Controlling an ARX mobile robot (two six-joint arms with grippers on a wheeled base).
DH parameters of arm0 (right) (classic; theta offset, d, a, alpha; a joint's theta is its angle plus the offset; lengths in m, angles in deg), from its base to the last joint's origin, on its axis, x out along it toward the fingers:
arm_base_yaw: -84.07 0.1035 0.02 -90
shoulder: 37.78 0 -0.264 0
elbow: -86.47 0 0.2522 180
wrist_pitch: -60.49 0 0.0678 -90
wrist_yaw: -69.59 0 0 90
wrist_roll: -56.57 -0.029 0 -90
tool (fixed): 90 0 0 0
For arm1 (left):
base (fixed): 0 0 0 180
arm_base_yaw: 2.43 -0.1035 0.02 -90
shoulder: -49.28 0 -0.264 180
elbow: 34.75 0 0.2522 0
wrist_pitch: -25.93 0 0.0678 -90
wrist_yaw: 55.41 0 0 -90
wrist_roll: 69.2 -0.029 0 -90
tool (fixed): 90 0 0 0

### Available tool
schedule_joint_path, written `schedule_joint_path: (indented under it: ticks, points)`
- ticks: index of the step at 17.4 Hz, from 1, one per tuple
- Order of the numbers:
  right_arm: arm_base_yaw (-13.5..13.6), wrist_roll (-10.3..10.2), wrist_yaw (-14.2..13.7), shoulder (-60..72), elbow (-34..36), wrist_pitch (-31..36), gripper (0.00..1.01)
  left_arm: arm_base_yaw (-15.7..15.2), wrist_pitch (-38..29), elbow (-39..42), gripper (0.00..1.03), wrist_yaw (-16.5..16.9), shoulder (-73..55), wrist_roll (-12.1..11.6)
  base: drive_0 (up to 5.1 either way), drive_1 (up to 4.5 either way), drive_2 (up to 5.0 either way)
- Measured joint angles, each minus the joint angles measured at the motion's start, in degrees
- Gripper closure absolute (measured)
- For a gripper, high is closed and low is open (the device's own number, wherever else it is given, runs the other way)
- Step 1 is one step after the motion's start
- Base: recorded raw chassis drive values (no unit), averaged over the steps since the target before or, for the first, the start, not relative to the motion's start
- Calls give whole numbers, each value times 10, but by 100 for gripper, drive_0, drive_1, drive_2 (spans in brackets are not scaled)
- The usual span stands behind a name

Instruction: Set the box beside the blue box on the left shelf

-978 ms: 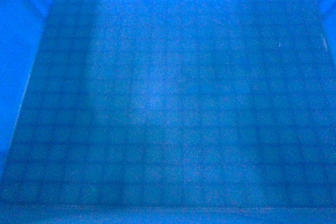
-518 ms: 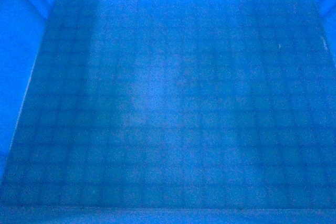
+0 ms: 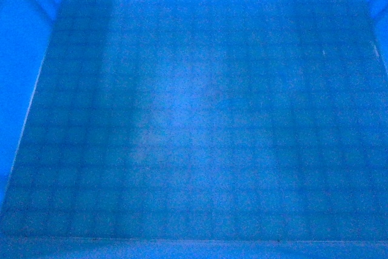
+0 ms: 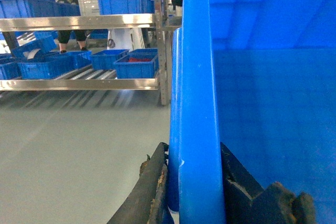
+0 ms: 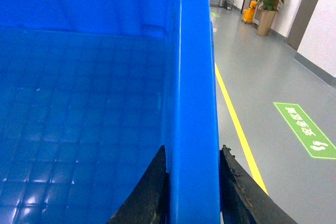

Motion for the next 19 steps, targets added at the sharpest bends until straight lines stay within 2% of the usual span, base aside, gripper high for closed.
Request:
schedule_joint_path:
  ticks: [19]
  points:
    - [0,1,0,0,0,0,80,0,0,0,83,0,0,0,-4,426,-435]
